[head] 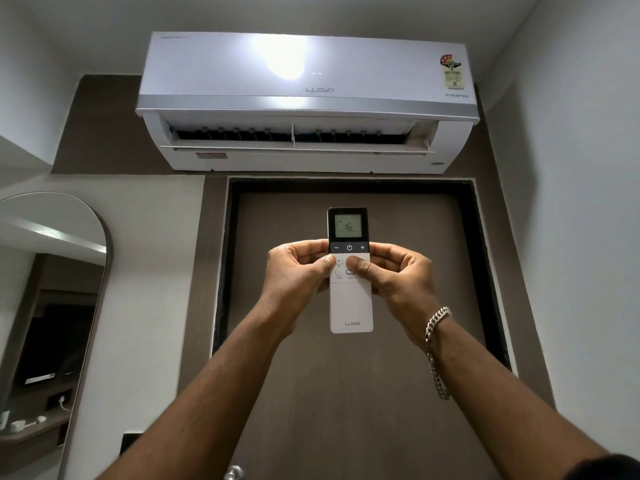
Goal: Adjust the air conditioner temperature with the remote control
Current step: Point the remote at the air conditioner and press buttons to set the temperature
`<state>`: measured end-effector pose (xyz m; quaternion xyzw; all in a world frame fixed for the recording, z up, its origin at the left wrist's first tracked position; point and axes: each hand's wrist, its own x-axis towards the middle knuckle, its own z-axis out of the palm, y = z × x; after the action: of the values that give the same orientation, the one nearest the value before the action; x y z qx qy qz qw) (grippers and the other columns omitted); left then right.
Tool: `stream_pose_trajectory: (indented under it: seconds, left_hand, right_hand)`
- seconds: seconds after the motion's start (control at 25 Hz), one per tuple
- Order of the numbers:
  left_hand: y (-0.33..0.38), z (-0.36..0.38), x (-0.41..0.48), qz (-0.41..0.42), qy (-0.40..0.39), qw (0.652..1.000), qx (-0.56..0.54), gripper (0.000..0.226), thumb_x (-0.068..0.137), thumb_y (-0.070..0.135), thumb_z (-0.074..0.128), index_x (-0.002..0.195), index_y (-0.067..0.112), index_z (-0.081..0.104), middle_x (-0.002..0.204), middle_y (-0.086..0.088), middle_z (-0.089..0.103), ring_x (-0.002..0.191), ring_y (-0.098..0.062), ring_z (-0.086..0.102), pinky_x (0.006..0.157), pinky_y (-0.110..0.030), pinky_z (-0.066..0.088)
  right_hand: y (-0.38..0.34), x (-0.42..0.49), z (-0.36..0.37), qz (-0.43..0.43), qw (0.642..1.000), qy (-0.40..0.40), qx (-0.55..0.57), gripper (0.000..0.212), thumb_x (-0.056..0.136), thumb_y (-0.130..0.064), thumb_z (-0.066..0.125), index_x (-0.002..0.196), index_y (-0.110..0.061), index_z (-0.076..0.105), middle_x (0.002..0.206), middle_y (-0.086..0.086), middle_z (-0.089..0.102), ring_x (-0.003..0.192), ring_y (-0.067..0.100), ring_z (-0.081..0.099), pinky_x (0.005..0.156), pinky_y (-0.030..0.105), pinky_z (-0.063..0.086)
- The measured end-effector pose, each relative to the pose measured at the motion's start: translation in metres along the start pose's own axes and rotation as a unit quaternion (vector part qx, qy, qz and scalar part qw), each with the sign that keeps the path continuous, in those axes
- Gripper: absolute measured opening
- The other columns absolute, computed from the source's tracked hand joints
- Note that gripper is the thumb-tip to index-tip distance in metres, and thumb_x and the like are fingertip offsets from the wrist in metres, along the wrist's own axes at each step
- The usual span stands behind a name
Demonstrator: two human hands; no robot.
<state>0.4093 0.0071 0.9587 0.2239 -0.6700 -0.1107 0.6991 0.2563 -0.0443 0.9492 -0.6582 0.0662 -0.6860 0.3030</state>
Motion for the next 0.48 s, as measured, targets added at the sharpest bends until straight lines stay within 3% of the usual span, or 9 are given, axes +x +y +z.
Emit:
stream_pose_trajectory:
  seconds: [0.24,0.48]
  left_hand:
    - [0.0009,0.0013,0.0026,-0.006,0.048,0.999,0.024,0.003,0.084,0.018,0.068,0.086,0.020,0.067,0.086,-0.005,0.076,0.076,-0.014,0.075,0.059,-0.025,0.059]
    - [0.0058,0.0023,0.0029,0.004,0.052,0.998,0.041,0.007,0.084,0.018,0.068,0.085,0.024,0.065,0.087,-0.003,0.075,0.077,-0.009,0.074,0.058,-0.020,0.057]
  right_hand:
    - [-0.0022,-0.0027,0.0041,0.003,1.000,0.005,0.010,0.032,0.075,-0.012,0.080,0.105,-0.007,0.071,0.097,0.009,0.079,0.086,0.022,0.077,0.070,0.031,0.062]
    - [-0.0091,-0.0015,0.0040,0.014,1.000,0.018,0.009,0.016,0.086,-0.022,0.071,0.099,-0.013,0.073,0.088,0.006,0.081,0.080,0.020,0.078,0.069,0.033,0.063]
